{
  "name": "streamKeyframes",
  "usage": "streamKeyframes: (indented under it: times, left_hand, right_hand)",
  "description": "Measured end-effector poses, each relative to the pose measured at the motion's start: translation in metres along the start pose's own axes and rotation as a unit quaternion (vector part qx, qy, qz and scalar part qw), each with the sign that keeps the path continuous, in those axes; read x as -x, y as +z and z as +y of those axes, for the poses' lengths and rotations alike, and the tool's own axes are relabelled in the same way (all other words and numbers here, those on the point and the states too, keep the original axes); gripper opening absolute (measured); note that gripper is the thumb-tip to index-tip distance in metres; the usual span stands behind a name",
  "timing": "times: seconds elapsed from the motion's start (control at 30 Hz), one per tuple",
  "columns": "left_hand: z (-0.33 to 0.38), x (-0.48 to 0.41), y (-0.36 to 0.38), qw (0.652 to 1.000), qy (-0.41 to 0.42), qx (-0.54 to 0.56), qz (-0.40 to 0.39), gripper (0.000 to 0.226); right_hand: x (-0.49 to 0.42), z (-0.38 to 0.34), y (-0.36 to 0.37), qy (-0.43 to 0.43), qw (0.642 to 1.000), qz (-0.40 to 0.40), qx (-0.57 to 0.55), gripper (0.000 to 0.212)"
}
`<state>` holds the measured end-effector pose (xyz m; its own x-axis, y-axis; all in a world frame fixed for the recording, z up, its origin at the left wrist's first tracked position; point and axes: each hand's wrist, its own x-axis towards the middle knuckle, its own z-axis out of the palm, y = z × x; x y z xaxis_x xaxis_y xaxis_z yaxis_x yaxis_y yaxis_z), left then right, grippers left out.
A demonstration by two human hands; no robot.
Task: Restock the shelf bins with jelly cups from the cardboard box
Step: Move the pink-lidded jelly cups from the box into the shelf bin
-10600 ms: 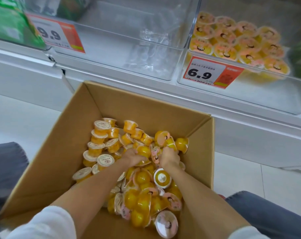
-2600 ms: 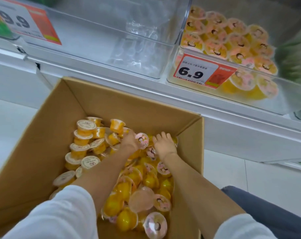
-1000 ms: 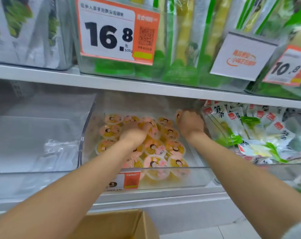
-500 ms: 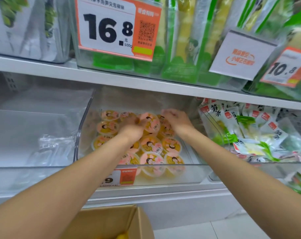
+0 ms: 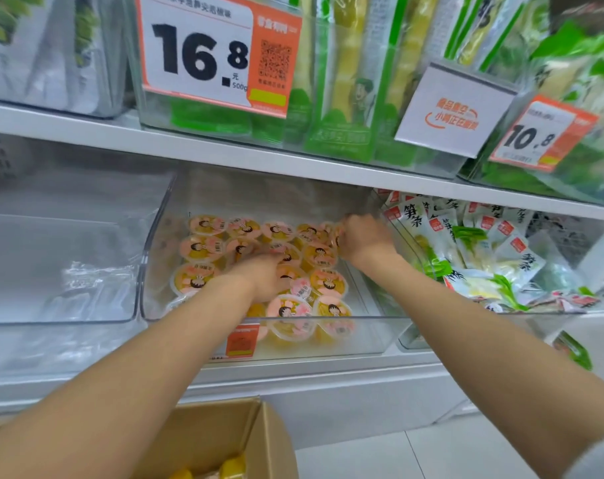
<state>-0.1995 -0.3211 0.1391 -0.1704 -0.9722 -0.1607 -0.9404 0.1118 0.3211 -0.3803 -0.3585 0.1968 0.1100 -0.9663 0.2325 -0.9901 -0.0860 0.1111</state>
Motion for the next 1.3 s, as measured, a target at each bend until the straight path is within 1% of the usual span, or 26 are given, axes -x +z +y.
streamKeyframes:
  times: [0.1, 0.2, 0.33, 0.43, 0.47, 0.53, 0.63, 0.7, 0.8, 0.87, 0.93, 1.0, 1.03, 1.07, 1.13, 1.2, 1.23, 1.3]
  left_hand:
    - [-0.002, 0.001, -0.002, 1.0, 0.006, 0.01, -0.007, 0.066]
    - [-0.003, 0.0, -0.003, 1.0, 0.007, 0.006, 0.0, 0.066]
    - [-0.003, 0.002, -0.005, 1.0, 0.012, 0.005, 0.009, 0.065]
    - [-0.004, 0.008, -0.008, 0.998, 0.01, 0.054, 0.035, 0.056]
    - [-0.004, 0.011, -0.011, 0.995, 0.0, 0.087, 0.053, 0.05]
    - [-0.002, 0.023, -0.016, 0.983, -0.016, 0.153, 0.101, 0.031]
    - [0.001, 0.05, -0.025, 0.973, -0.01, 0.155, 0.173, 0.001]
    - [0.004, 0.071, -0.03, 0.967, -0.01, 0.159, 0.197, 0.011]
    - [0.005, 0.11, -0.03, 0.957, -0.03, 0.159, 0.239, 0.007]
    - [0.003, 0.137, -0.024, 0.949, -0.03, 0.137, 0.283, 0.007]
    - [-0.005, 0.164, -0.012, 0.941, -0.029, 0.126, 0.314, 0.008]
    - [-0.019, 0.185, 0.007, 0.945, -0.052, 0.126, 0.298, 0.009]
    - [-0.03, 0.193, 0.021, 0.952, -0.067, 0.129, 0.268, 0.01]
    - [-0.043, 0.199, 0.036, 0.961, -0.083, 0.134, 0.226, 0.012]
    - [-0.072, 0.21, 0.07, 0.975, -0.126, 0.141, 0.112, 0.013]
    - [-0.102, 0.218, 0.106, 0.977, -0.168, 0.13, -0.002, 0.005]
    - [-0.115, 0.222, 0.124, 0.975, -0.182, 0.118, -0.044, 0.007]
    - [-0.139, 0.227, 0.16, 0.969, -0.202, 0.085, -0.115, 0.022]
  right_hand:
    - [0.002, -0.001, 0.014, 0.001, 1.0, -0.005, 0.029, 0.026]
    - [0.004, -0.007, 0.024, 0.0, 0.999, -0.015, 0.028, 0.028]
    - [0.003, -0.008, 0.031, 0.049, 0.995, -0.061, -0.067, 0.024]
    - [0.007, -0.004, 0.027, 0.056, 0.987, -0.097, -0.115, 0.029]
    - [0.011, -0.003, 0.024, 0.054, 0.987, -0.09, -0.122, 0.03]
    - [0.023, -0.002, 0.016, 0.037, 0.99, -0.047, -0.126, 0.028]
    - [0.052, -0.015, -0.002, -0.007, 0.989, 0.013, -0.146, 0.014]
    - [0.076, -0.031, -0.012, -0.037, 0.981, 0.058, -0.183, 0.011]
    - [0.118, -0.056, -0.02, -0.071, 0.962, 0.118, -0.236, 0.008]
    - [0.15, -0.072, -0.019, -0.086, 0.951, 0.139, -0.264, 0.006]
    - [0.179, -0.087, -0.012, -0.102, 0.943, 0.133, -0.288, 0.005]
    - [0.204, -0.103, 0.003, -0.129, 0.944, 0.082, -0.293, 0.005]
    - [0.215, -0.11, 0.014, -0.14, 0.947, 0.037, -0.286, 0.006]
    - [0.225, -0.117, 0.024, -0.146, 0.952, -0.019, -0.268, 0.008]
    - [0.241, -0.132, 0.052, -0.148, 0.953, -0.143, -0.224, 0.014]
    - [0.252, -0.145, 0.087, -0.133, 0.935, -0.264, -0.199, 0.023]
    - [0.257, -0.151, 0.104, -0.121, 0.924, -0.311, -0.185, 0.027]
    - [0.265, -0.161, 0.126, -0.109, 0.904, -0.382, -0.158, 0.031]
